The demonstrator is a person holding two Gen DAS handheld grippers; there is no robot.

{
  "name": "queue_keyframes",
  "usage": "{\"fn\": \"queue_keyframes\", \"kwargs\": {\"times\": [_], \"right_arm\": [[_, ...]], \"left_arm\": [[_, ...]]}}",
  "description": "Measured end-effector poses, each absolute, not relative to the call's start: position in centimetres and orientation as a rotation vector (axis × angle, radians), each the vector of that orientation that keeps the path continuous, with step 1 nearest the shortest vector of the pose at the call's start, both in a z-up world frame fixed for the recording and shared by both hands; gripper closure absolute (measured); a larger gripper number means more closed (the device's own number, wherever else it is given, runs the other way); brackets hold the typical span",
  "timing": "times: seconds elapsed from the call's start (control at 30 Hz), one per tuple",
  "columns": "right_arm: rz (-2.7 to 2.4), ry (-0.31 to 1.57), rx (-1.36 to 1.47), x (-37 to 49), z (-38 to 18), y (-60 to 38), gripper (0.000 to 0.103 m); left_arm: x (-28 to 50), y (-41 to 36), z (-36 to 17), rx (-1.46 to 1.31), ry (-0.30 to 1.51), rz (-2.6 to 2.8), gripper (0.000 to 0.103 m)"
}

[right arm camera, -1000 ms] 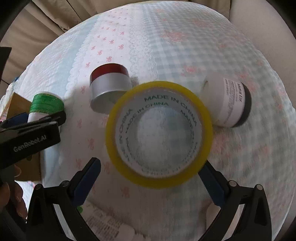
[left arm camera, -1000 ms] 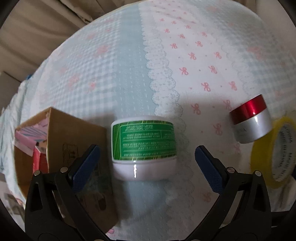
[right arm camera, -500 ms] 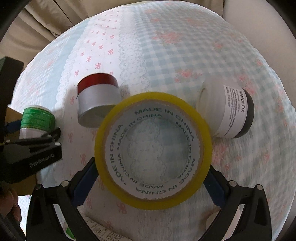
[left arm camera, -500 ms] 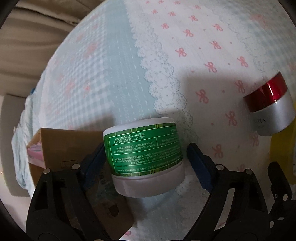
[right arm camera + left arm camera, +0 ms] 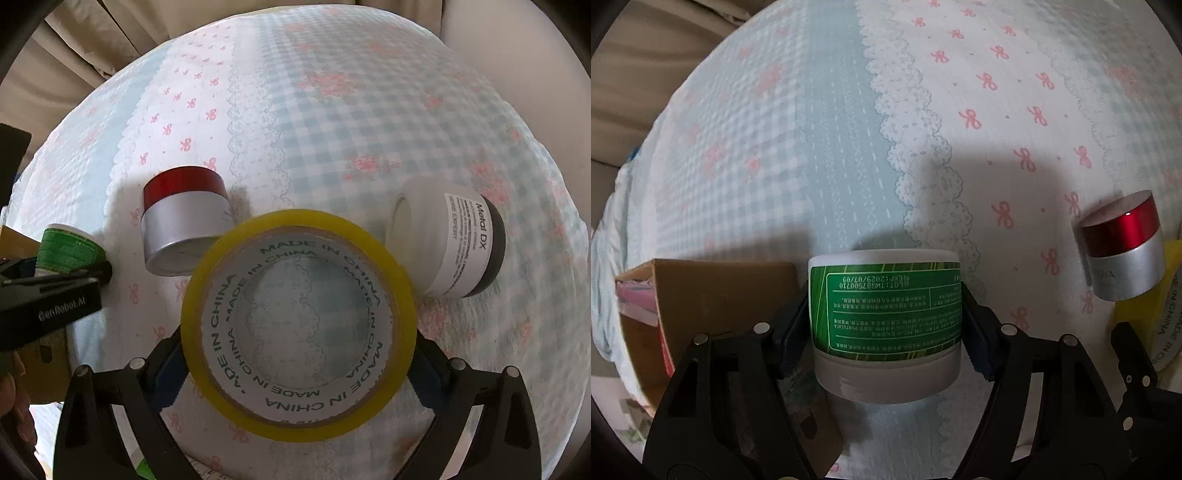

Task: Organize rigid objects
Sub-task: 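Grasp the green-labelled jar with left tool while right tool grasps yellow tape, then carry jar and tape into the cardboard box and open both tools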

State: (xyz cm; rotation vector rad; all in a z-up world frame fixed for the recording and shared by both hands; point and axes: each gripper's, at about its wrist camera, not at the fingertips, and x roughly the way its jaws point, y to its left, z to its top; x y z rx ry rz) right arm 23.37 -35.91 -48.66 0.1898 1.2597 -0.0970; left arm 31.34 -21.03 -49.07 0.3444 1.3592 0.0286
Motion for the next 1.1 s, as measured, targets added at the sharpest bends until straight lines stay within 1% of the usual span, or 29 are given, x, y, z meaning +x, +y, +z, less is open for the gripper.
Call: {"fn": "queue_keyframes", "kwargs": {"times": [0.3,0.53,0.77,0.93,1.1], "right_arm": [[-0.090,1.238,0.220,21.9,-47.1,-37.4,0.006],[-0.089,1.185,0.221,19.8,-44.4,-37.6,0.006],[-0.091,1.086,0.214,17.7,-38.6,-37.9,0.006],[-0.074,1.009,0.189,15.6,-32.5,-37.5,0.006],[-0.037,0.961,0.156,13.5,-26.0,-36.4,0.006]], "left_arm": [[29.9,-20.9,-47.2,0.254,1.315,-0.007,0.035],[27.9,-20.9,-43.2,0.201,1.227,-0.019,0.035],[24.7,-20.0,-36.3,0.143,1.120,-0.029,0.035],[21.2,-18.9,-29.8,0.103,1.030,-0.038,0.035],[17.8,-16.1,-23.6,0.028,0.974,-0.032,0.035]]}}
